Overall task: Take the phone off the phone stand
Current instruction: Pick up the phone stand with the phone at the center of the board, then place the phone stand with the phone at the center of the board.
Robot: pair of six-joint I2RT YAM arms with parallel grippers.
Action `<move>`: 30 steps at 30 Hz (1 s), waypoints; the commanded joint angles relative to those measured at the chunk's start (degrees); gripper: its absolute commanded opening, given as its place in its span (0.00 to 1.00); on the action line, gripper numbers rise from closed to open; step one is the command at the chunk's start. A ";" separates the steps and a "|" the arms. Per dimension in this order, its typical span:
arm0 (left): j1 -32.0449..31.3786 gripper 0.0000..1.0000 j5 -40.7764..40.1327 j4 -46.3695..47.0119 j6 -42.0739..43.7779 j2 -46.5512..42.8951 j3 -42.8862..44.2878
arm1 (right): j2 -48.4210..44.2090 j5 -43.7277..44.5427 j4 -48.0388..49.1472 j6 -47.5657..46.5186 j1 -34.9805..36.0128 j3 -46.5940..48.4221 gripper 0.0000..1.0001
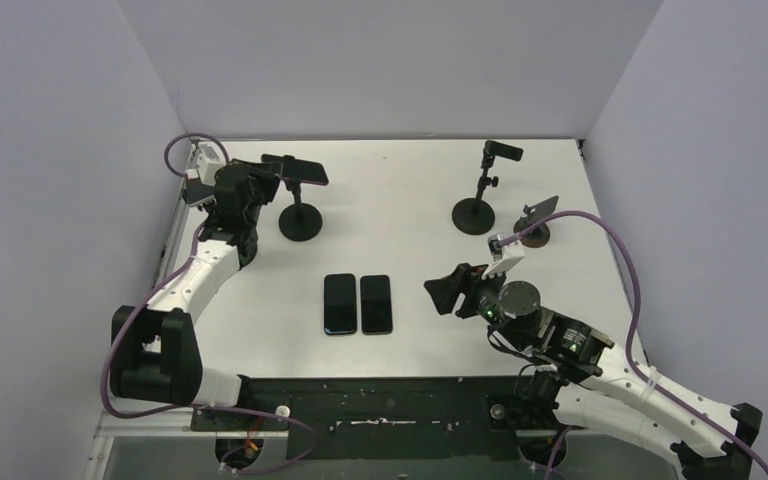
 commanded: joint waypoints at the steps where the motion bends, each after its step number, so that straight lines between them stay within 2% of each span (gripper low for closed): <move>1: 0.06 0.00 5.67 8.57 -0.49 -0.27 4.60 | -0.59 2.13 -0.65 -1.00 0.42 3.70 0.62; 12: -0.05 0.00 15.27 14.83 -2.82 0.69 8.49 | -0.35 4.20 -4.99 -2.89 0.42 7.74 0.62; 20: -2.00 0.00 30.30 22.13 -5.91 6.87 14.01 | -4.28 6.18 -4.27 -5.82 0.41 7.41 0.63; 23: -3.50 0.00 36.62 21.54 -5.60 9.66 17.14 | -6.17 5.88 -3.35 -9.17 0.46 7.86 0.65; 30: -7.60 0.00 47.26 18.60 -3.18 15.11 23.27 | -1.48 0.71 -11.28 -18.23 0.42 17.37 0.71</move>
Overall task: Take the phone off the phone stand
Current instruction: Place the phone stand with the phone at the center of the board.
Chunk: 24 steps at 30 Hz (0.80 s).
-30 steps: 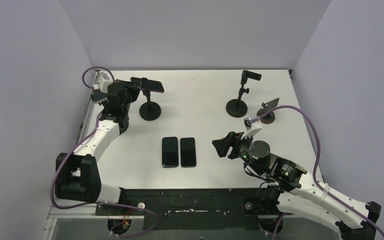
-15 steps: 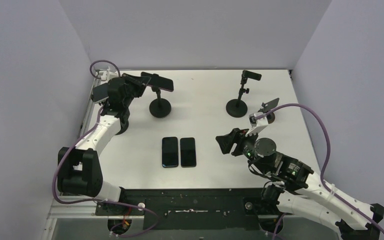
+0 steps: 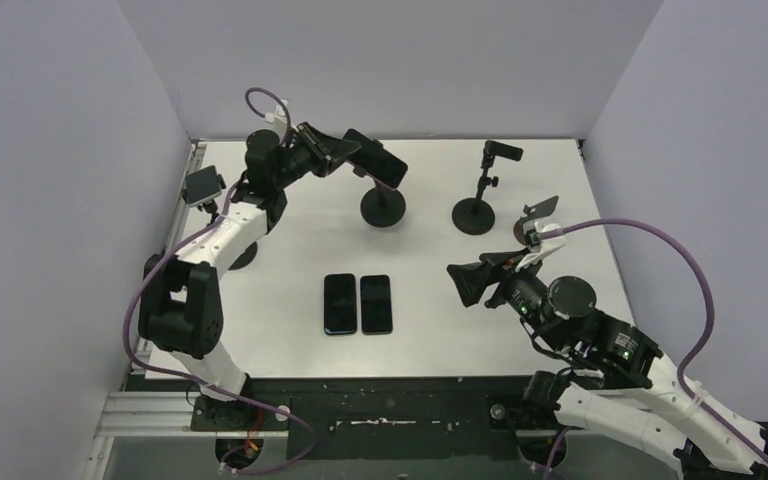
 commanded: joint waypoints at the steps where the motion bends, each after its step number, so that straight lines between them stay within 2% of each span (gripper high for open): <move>1: -2.63 0.00 10.47 9.32 -0.36 0.92 6.89 | 4.53 -2.40 -5.08 -7.77 0.42 7.89 0.71; 5: -5.90 0.00 14.75 6.09 1.75 4.60 11.95 | 7.26 -1.54 -8.24 -8.91 0.42 10.41 0.72; 11: -8.58 0.00 18.55 0.66 7.43 7.66 17.07 | 5.83 -1.22 -7.38 -8.74 0.38 9.15 0.72; 17: -10.99 0.00 20.99 -10.18 13.97 11.64 21.81 | 5.18 -0.83 -8.06 -8.25 0.36 8.30 0.72; 24: -12.18 0.00 24.23 -12.75 12.82 14.91 22.96 | 5.16 0.24 -7.80 -7.55 0.35 8.09 0.72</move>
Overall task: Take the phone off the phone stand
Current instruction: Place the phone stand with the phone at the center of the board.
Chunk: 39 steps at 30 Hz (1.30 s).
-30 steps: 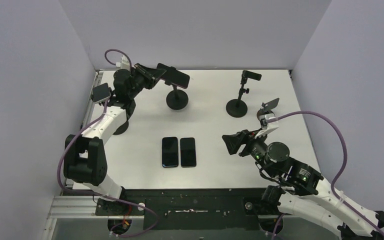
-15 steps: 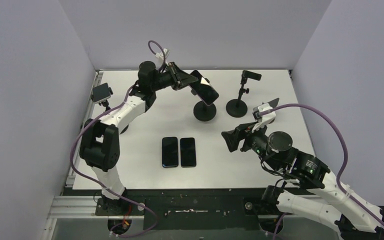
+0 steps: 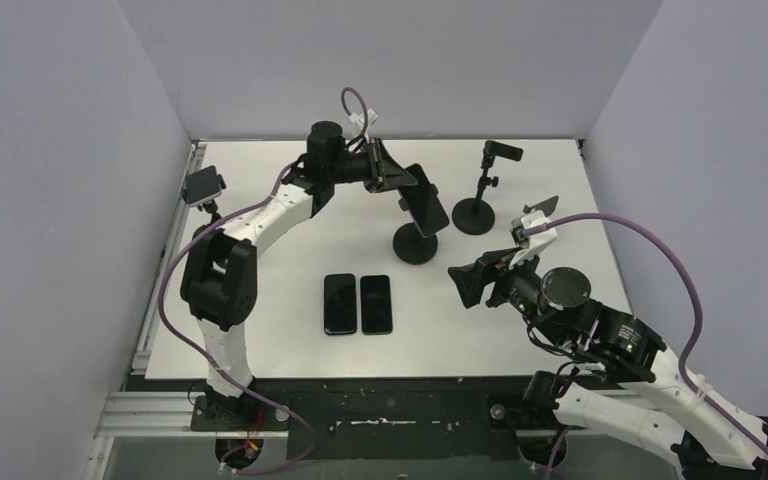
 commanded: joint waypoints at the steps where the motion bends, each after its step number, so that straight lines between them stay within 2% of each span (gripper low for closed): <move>1: -0.60 0.00 5.58 1.03 -0.55 0.68 5.26 | 0.09 1.42 0.63 -0.37 0.34 -0.25 0.72; 10: -0.89 0.00 6.47 0.17 -0.62 1.24 4.70 | 0.81 1.06 1.47 -0.10 0.43 -1.85 0.72; 14: -0.84 0.00 6.48 1.27 -1.01 1.67 3.80 | 0.31 5.14 2.49 3.23 0.40 -3.68 0.72; 16: -0.81 0.13 6.15 2.96 -2.03 1.53 2.98 | -0.25 7.57 4.22 5.05 0.33 -5.15 0.75; 19: -0.68 0.20 5.85 3.88 -2.46 1.24 2.62 | 0.05 7.31 4.84 6.12 0.44 -5.33 0.82; 25: -0.26 0.24 5.61 4.49 -2.45 0.59 1.12 | 3.92 5.24 1.63 7.13 0.41 -1.52 0.85; 32: 0.42 0.30 5.31 6.22 -2.98 -0.54 -1.04 | 4.55 2.35 2.74 7.71 0.38 0.19 0.86; 36: 0.51 0.39 5.36 7.06 -2.94 -0.95 -2.04 | 5.46 1.57 2.57 9.15 0.42 1.39 0.86; 39: 0.68 0.42 5.06 8.70 -3.64 -1.48 -3.00 | 6.38 0.78 2.97 10.05 0.46 2.24 0.86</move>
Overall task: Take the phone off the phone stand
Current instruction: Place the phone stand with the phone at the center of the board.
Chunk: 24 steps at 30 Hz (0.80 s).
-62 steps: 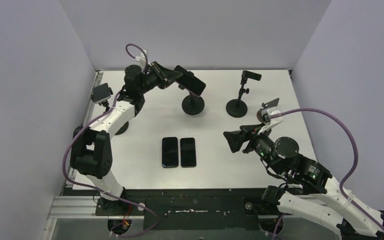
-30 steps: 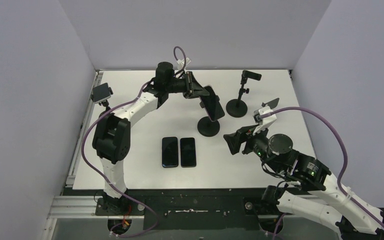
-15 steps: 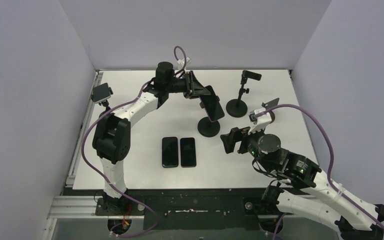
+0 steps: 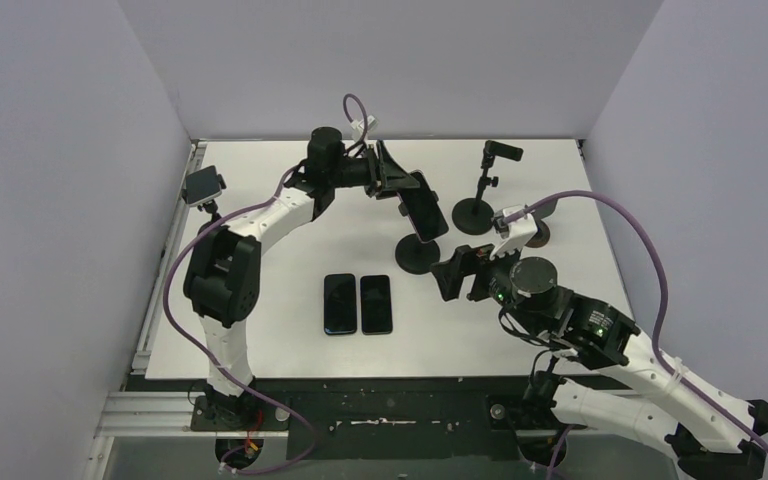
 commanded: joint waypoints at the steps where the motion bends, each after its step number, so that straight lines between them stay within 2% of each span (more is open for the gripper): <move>1: 0.56 0.43 1.32 5.68 -0.84 -4.12 -1.33 | 1.20 -1.29 1.69 1.87 0.44 3.18 0.86; 10: 2.54 0.55 -0.21 7.18 -1.39 -7.12 -3.39 | 2.05 -1.78 1.60 1.48 0.45 3.63 0.87; 18: 7.82 0.63 -6.54 14.30 -4.56 -17.36 -13.10 | 5.06 0.70 1.71 1.63 0.39 4.86 0.88; 21: 9.28 0.66 -11.29 12.32 -1.54 -23.09 -17.71 | 7.15 4.17 1.87 1.50 0.34 5.14 0.88; 23: 9.30 0.69 -15.44 7.52 3.51 -27.27 -19.68 | 8.77 6.85 1.57 1.58 0.31 5.75 0.88; 24: 9.03 0.80 -18.03 4.21 6.49 -29.14 -20.12 | 9.62 8.18 1.33 1.57 0.26 6.22 0.89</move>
